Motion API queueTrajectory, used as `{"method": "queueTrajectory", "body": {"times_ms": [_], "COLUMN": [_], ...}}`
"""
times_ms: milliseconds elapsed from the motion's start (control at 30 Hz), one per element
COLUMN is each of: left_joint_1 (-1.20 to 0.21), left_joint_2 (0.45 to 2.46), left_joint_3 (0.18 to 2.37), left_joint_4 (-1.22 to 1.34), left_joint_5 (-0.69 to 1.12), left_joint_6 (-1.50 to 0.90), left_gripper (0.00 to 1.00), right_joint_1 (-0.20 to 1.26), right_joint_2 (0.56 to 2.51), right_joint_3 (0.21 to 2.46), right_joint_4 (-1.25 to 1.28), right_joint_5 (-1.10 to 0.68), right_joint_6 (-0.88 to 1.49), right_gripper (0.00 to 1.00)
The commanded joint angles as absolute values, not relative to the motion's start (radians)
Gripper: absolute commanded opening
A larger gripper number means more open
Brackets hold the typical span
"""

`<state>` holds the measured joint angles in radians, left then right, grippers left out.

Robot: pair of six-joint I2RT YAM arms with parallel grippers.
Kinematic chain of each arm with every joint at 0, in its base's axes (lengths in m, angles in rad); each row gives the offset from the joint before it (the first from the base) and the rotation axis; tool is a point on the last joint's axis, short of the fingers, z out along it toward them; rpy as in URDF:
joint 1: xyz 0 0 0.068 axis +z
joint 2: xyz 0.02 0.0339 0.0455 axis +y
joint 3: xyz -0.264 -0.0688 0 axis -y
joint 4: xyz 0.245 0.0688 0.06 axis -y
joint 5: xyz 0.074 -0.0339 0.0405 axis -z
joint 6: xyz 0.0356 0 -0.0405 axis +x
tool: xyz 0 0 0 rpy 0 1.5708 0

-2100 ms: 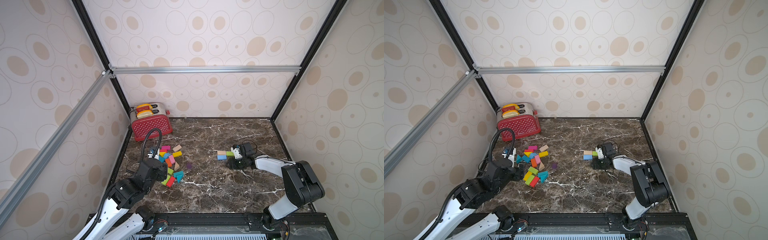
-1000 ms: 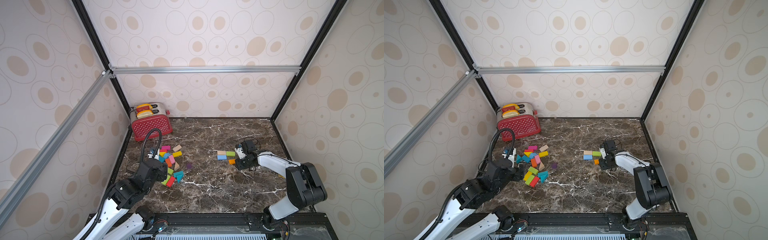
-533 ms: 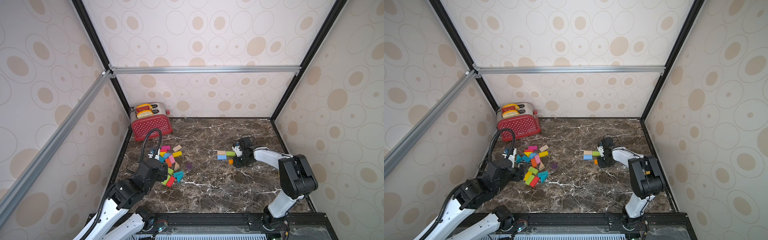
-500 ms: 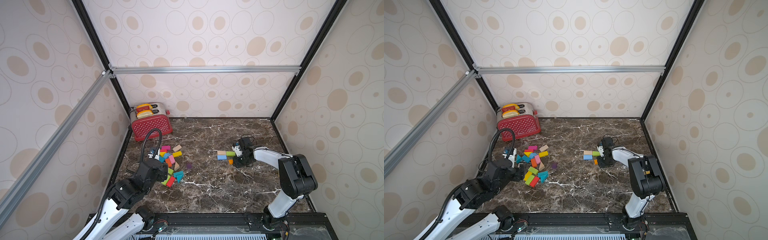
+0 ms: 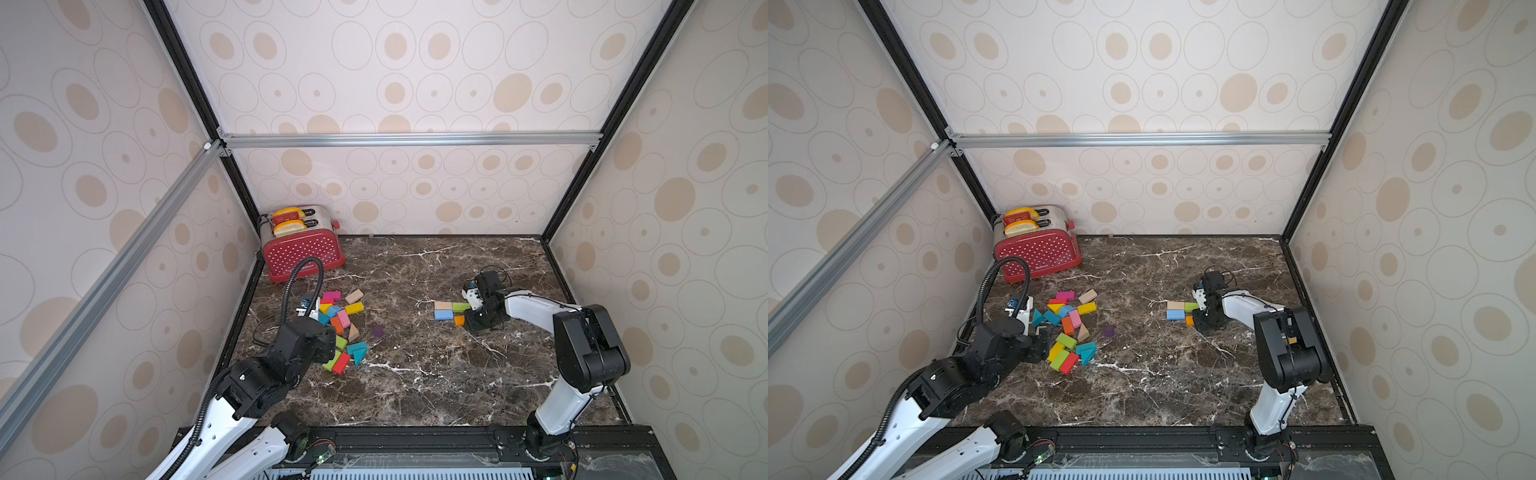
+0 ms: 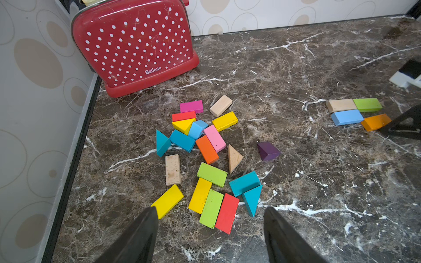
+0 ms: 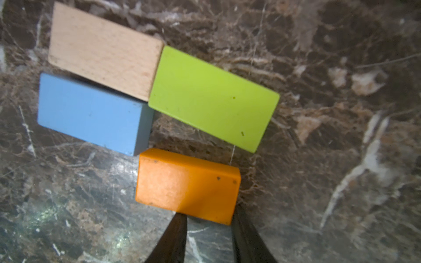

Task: Assemble a piece of candy with building blocks
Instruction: Assemble the building block at the center of the board.

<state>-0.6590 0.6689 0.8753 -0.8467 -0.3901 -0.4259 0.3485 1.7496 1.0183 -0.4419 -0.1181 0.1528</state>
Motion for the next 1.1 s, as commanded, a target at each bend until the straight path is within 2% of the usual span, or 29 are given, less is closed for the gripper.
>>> {"method": "queueTrajectory", "body": {"times_ms": [0, 667, 1067], "left_joint_1": [-0.659, -0.658, -0.659], "left_joint_2": [0.66, 0.664, 0.673], "left_joint_3": [0.876, 0.874, 0.876], "left_joint_4": [-0.843, -0.842, -0.84], "left_joint_5": [-0.398, -0.397, -0.394], "left_joint_6": [-0.417, -0.419, -0.418], "left_gripper": [0.74, 0.75, 0.75], "right_joint_1": [0.353, 0.353, 0.35], "right_joint_2": [1.78, 1.784, 1.778], "right_joint_3": [1.027, 1.013, 1.019], "right_joint_4": [-0.455, -0.399, -0.422], "right_joint_5": [-0.137, -0.116, -0.081], "right_joint_6": [0.172, 0.262, 0.238], "right_gripper": [0.37, 0.4, 0.42]}}
